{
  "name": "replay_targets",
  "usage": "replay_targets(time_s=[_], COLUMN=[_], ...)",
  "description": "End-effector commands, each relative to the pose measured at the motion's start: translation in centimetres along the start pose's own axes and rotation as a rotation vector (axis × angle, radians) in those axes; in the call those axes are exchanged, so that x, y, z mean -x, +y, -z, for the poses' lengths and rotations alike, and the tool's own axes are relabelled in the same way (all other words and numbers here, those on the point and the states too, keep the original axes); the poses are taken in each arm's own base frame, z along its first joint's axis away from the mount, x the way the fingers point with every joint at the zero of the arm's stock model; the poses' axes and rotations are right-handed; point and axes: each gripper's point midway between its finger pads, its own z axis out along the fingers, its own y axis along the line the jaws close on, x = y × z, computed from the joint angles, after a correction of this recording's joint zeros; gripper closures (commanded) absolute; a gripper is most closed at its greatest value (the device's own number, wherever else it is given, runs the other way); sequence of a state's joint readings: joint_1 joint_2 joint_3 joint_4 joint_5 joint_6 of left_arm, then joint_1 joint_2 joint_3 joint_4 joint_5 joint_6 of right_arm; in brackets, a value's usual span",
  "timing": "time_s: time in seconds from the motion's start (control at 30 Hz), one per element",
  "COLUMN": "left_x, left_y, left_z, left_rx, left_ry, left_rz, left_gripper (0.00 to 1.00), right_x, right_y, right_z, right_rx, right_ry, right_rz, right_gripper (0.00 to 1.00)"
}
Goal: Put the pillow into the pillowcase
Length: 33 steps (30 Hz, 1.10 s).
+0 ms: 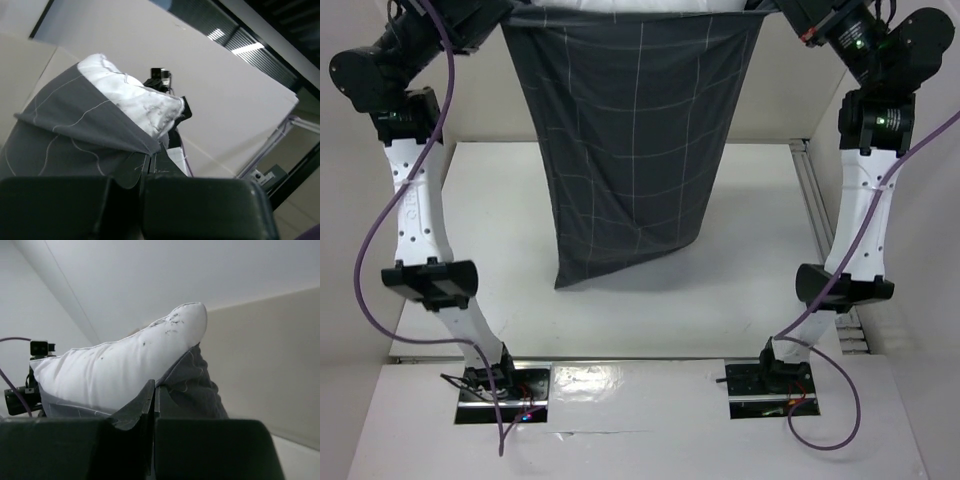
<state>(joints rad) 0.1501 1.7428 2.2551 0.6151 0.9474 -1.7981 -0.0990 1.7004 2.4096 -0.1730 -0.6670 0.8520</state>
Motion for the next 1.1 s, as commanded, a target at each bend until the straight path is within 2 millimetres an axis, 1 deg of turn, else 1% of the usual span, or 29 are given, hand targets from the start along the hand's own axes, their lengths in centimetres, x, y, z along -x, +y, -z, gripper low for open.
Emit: replay_targets(time_s=[0.0,0.03,0.07,0.1,0.13,0.2,0.23,0.27,0.33,0.37,0.4,0.43,0.47,0.5,0.53,0.57,0.6,0.63,0.67,0.7,0.73,0.77,0.8,0.83,0.87,0.9,0.97,1.0,1.07], left_x=[4.9,4.8,5.1,4.3,4.5,3.2,0.6,-0.2,-2.7,-4.5,-5.0,-5.2,-5.2,-4.4,-3.8,-3.1,-1.7,-1.2,0.7,1.3,0.5,0.5,1.3,0.8,0.2,0.0,-0.6,-0.9,-0.7], left_y=[-5.3,-8.5,-8.8,-11.1,-8.6,-7.3,-8.4,-3.8,-1.4,0.8,1.6,1.5,1.0,-0.3,-1.4,-7.3,-6.3,-8.3,-8.3,-8.5,-11.5,-11.4,-9.0,-8.6,-6.8,-5.7,-4.5,-3.8,-2.0], left_z=[0.6,1.5,2.1,2.6,3.1,3.0,2.8,2.3,2.1,2.0,1.8,1.4,1.0,0.0,-0.5,-0.8,-1.0,-0.6,0.4,1.1,1.8,2.1,2.0,1.7,1.3,1.2,1.3,1.0,0.4], left_rx=[-0.192,-0.27,-0.301,-0.348,-0.31,-0.219,-0.16,-0.04,0.021,0.049,0.05,0.022,-0.007,-0.069,-0.097,-0.174,-0.161,-0.177,-0.179,-0.178,-0.196,-0.173,-0.103,-0.081,-0.056,-0.047,-0.056,-0.063,-0.025], left_ry=[-0.165,-0.164,-0.178,-0.175,-0.185,-0.168,-0.107,-0.088,-0.018,0.043,0.069,0.089,0.113,0.136,0.141,0.133,0.106,0.074,0.004,-0.027,-0.044,-0.057,-0.086,-0.067,-0.038,-0.035,-0.001,0.008,0.009], left_rz=[-0.085,-0.095,-0.082,-0.104,-0.071,-0.077,-0.202,-0.063,-0.046,-0.004,0.017,0.014,0.058,0.014,-0.006,-0.131,-0.128,-0.158,-0.163,-0.166,-0.218,-0.224,-0.202,-0.201,-0.165,-0.118,-0.077,-0.06,0.004], left_gripper=[1.0,1.0,1.0,1.0,1.0,1.0,1.0,1.0,1.0,1.0,1.0,1.0,1.0,1.0,1.0,1.0,1.0,1.0,1.0,1.0,1.0,1.0,1.0,1.0,1.0,1.0,1.0,1.0,1.0], right_x=[9.5,11.3,11.1,11.4,11.3,8.3,6.7,1.9,-3.1,-5.0,-5.7,-4.5,-2.7,1.5,3.8,6.0,8.5,9.8,10.6,10.6,10.6,10.4,9.5,8.3,5.3,4.1,0.4,-0.5,0.3], right_y=[4.8,9.4,8.0,8.3,10.2,6.8,5.4,2.2,-1.3,-2.4,-3.2,-2.3,-0.2,3.5,5.4,6.8,10.0,11.2,11.8,12.7,12.5,12.1,10.9,9.3,6.1,5.5,2.2,0.9,1.3], right_z=[2.3,4.3,4.5,5.0,6.2,5.0,4.2,2.2,0.8,0.6,0.5,0.6,0.6,0.8,1.2,1.9,3.2,4.2,5.1,6.5,7.2,7.4,6.9,6.1,4.2,3.5,1.8,1.1,0.5], right_rx=[0.052,0.122,0.086,0.081,0.106,0.074,0.053,-0.01,-0.094,-0.117,-0.122,-0.093,-0.054,-0.002,0.015,0.026,0.076,0.076,0.07,0.079,0.064,0.049,0.035,0.019,0.006,0.013,-0.029,-0.05,-0.029], right_ry=[-0.309,-0.384,-0.394,-0.427,-0.442,-0.338,-0.292,-0.16,-0.04,0.009,0.015,-0.013,-0.053,-0.142,-0.2,-0.254,-0.33,-0.384,-0.424,-0.465,-0.488,-0.494,-0.457,-0.404,-0.289,-0.244,-0.147,-0.127,-0.146], right_rz=[0.162,0.24,0.226,0.229,0.238,0.178,0.215,0.125,0.099,0.09,0.07,0.081,0.101,0.167,0.202,0.246,0.291,0.316,0.323,0.337,0.327,0.32,0.292,0.271,0.21,0.187,0.154,0.13,0.132], right_gripper=[1.0,1.0,1.0,1.0,1.0,1.0,1.0,1.0,1.0,1.0,1.0,1.0,1.0,1.0,1.0,1.0,1.0,1.0,1.0,1.0,1.0,1.0,1.0,1.0,1.0,1.0,1.0,1.0,1.0])
